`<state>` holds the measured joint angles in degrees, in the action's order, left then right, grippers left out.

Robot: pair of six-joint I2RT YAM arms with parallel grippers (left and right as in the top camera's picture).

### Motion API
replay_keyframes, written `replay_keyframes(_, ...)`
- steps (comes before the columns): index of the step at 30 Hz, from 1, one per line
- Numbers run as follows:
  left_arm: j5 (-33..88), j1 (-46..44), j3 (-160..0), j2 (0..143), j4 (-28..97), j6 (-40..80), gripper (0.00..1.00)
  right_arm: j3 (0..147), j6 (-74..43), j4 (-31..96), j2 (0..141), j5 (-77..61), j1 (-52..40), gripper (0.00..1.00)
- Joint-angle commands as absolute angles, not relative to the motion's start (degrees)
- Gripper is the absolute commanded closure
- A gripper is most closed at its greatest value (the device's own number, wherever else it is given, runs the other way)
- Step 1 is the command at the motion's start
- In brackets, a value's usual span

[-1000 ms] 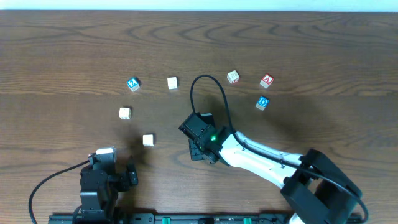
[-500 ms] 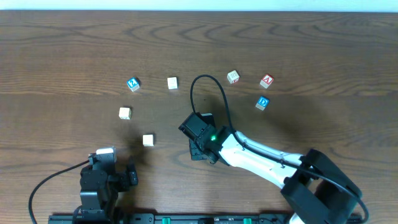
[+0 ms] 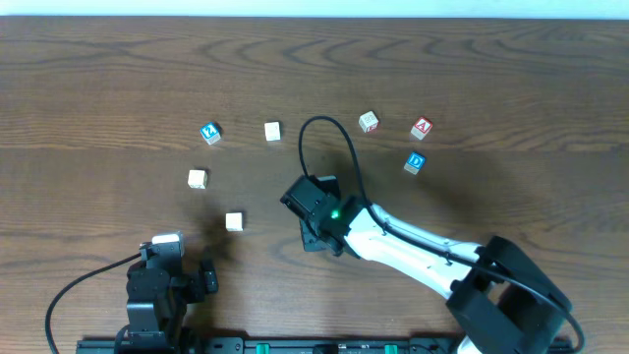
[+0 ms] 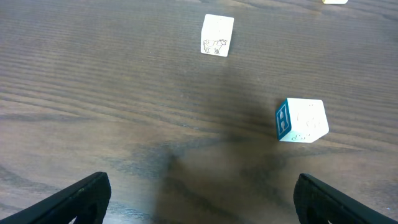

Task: Spell out Ai2
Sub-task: 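Lift the I block and carry it toward the upper center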

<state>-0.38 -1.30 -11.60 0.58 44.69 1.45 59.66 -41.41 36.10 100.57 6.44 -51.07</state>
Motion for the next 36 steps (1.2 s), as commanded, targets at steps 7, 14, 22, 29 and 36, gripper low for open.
replay_keyframes(7, -0.8, -1.5, -10.3, 0.2, 46.6, 1.3, 0.05, 71.5, -37.7, 38.6, 100.5, 15.5, -49.2, 0.98)
replay_keyframes(14, -0.8, -1.5, -10.3, 0.2, 46.6, 1.3, 0.05, 76.5, -40.2, 37.1, 100.5, 15.7, -44.8, 0.98)
replay_keyframes(22, -0.8, -1.5, -10.3, 0.2, 46.6, 1.3, 0.05, 87.4, -40.2, 41.9, 107.9, 14.6, -42.1, 0.98)
replay_keyframes(29, -0.8, -1.5, -10.3, 0.2, 46.6, 1.3, 0.05, 102.1, -43.1, 55.7, 121.4, 14.8, -41.6, 0.98)
replay_keyframes(36, -0.8, -1.5, -10.3, 0.2, 46.6, 1.3, 0.04, 103.4, -46.3, 57.0, 124.8, 13.9, -39.7, 0.98)
